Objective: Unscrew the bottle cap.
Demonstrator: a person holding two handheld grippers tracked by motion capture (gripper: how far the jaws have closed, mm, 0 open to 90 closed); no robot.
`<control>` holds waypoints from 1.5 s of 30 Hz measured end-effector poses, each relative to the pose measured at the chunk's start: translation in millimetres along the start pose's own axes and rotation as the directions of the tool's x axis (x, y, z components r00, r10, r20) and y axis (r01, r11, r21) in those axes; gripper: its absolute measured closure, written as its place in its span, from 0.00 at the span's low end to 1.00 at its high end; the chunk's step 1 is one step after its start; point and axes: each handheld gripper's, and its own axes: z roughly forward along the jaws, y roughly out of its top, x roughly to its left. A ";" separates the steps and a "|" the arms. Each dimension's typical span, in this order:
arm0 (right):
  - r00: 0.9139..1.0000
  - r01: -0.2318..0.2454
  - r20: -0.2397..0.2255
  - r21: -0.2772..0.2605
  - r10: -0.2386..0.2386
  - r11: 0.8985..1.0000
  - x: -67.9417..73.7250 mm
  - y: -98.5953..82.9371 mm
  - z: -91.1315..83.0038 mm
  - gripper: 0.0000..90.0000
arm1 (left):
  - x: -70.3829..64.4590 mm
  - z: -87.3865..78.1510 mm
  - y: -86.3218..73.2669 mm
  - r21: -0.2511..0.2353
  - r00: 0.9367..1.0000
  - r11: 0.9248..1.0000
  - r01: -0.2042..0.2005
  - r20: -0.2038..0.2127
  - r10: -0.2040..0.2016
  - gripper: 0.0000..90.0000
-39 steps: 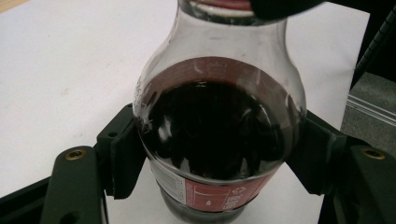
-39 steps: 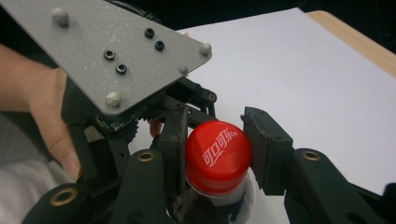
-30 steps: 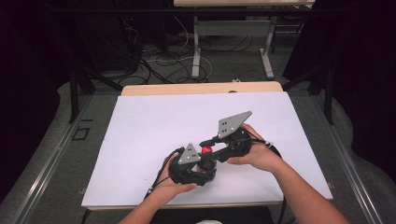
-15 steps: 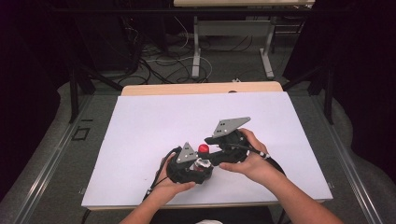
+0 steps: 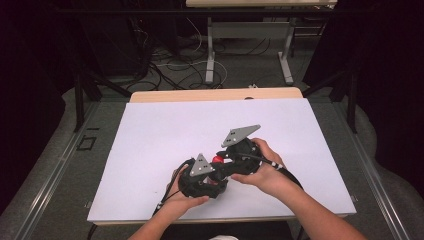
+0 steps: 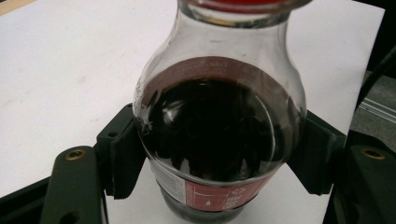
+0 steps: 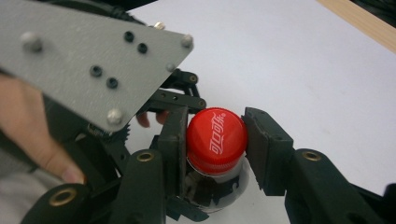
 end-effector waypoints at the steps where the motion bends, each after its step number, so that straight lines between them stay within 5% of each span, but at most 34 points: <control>1: 0.999 0.026 -0.034 -0.002 -0.026 1.000 -3.8 -0.3 -0.3 0.68 | -0.3 -0.1 -0.1 0.001 1.000 1.000 -0.002 0.000 0.002 0.33; 3: 0.997 0.039 -0.063 -0.007 -0.039 0.999 -7.6 -0.4 -0.1 0.68 | -0.9 0.3 -0.4 -0.006 1.000 1.000 -0.006 0.002 0.006 0.33; 4: 0.991 0.082 -0.105 -0.001 -0.082 0.997 -12.2 -0.2 -0.6 0.68 | -1.6 0.7 -0.7 -0.011 1.000 1.000 -0.006 0.011 0.006 0.33; 5: 0.983 0.104 -0.152 -0.005 -0.104 0.995 -16.7 -0.6 -0.9 0.68 | -1.9 0.6 -0.6 -0.010 1.000 1.000 -0.008 0.014 0.008 0.33; 6: 0.961 0.167 -0.223 -0.010 -0.165 0.986 -25.7 -0.6 -1.5 0.68 | -2.3 -0.1 -0.2 0.002 0.999 1.000 -0.012 0.032 0.011 0.33; 7: 0.952 0.185 -0.247 -0.017 -0.183 0.983 -28.5 -0.6 -1.4 0.68 | -3.6 0.2 -0.2 -0.005 0.999 1.000 0.000 0.033 0.000 0.33; 9: 0.947 0.190 -0.259 -0.022 -0.189 0.982 -30.5 -0.8 -1.3 0.68 | -3.8 0.4 -0.3 -0.006 0.999 1.000 -0.005 0.031 0.006 0.33; 10: 0.929 0.243 -0.276 -0.041 -0.245 0.969 -32.5 -0.7 -0.4 0.68 | -2.9 0.2 -0.5 -0.003 1.000 1.000 -0.009 0.027 0.009 0.33; 13: 0.960 0.175 -0.216 -0.043 -0.181 0.984 -26.2 -1.5 -2.3 0.58 | -3.1 0.3 -1.4 -0.014 1.000 1.000 0.004 0.016 -0.004 0.33; 14: 0.960 0.175 -0.216 -0.043 -0.181 0.984 -26.2 -1.5 -2.3 0.58 | -2.9 0.1 -1.4 -0.015 1.000 1.000 0.006 0.012 -0.006 0.33; 15: 0.979 0.151 -0.134 -0.048 -0.156 0.987 -19.7 -1.5 -5.1 0.58 | -2.2 -0.8 -1.4 -0.012 1.000 1.000 0.006 0.001 -0.006 0.33; 16: 0.979 0.151 -0.134 -0.048 -0.156 0.987 -19.7 -1.5 -5.1 0.58 | -2.2 -0.8 -1.4 -0.012 1.000 1.000 0.006 0.001 -0.006 0.33; 17: 0.991 0.120 -0.052 -0.057 -0.123 0.991 -10.2 -2.2 -6.6 0.56 | -2.4 -1.0 -1.2 -0.012 1.000 1.000 0.017 -0.001 -0.017 0.33; 21: 0.997 0.070 0.031 -0.050 -0.068 0.996 3.5 -3.7 -7.6 0.58 | -2.1 -1.7 -1.0 -0.012 1.000 1.000 0.016 -0.004 -0.016 0.33; 24: 0.999 0.040 0.036 -0.054 -0.039 0.998 8.4 -5.1 -4.4 0.62 | -2.4 -1.5 -0.8 -0.018 1.000 1.000 0.021 -0.008 -0.021 0.33; 28: 0.994 0.107 0.020 -0.056 -0.106 0.993 6.2 -4.2 -3.4 0.67 | -2.3 -2.7 -0.8 -0.013 1.000 1.000 0.013 -0.005 -0.013 0.33; 30: 0.985 0.163 -0.041 -0.058 -0.165 0.985 0.1 -3.3 -2.9 0.67 | -1.2 -3.2 -0.7 -0.010 1.000 1.000 -0.005 0.002 0.005 0.33; 31: 0.972 0.214 -0.085 -0.057 -0.219 0.975 -5.5 -2.5 -3.1 0.67 | -2.0 -2.2 -1.5 -0.022 1.000 1.000 -0.009 0.002 0.009 0.33; 36: 0.911 0.316 -0.251 -0.079 -0.326 0.945 -25.7 0.6 -2.7 0.67 | -3.9 -2.5 -0.8 -0.011 1.000 1.000 -0.013 0.025 0.013 0.33; 37: 0.901 0.330 -0.269 -0.084 -0.340 0.940 -28.6 0.6 -2.7 0.67 | -4.1 -2.4 -0.6 -0.011 1.000 1.000 -0.015 0.026 0.015 0.33; 38: 0.900 0.326 -0.280 -0.080 -0.335 0.942 -29.9 0.9 -2.9 0.67 | -4.3 -2.5 -0.6 -0.010 1.000 1.000 -0.012 0.029 0.013 0.33; 41: 0.940 0.232 -0.239 -0.079 -0.244 0.969 -25.5 0.3 -5.3 0.57 | -3.7 -3.5 -0.3 -0.011 1.000 1.000 -0.013 0.015 0.013 0.33; 43: 0.969 0.172 -0.162 -0.081 -0.184 0.982 -19.1 0.1 -8.4 0.55 | -2.7 -5.3 0.1 -0.011 1.000 1.000 0.005 0.001 -0.005 0.33; 45: 0.990 0.097 -0.093 -0.090 -0.106 0.991 -10.6 -1.2 -10.6 0.50 | -3.0 -5.6 0.3 -0.012 1.000 1.000 0.015 -0.001 -0.015 0.33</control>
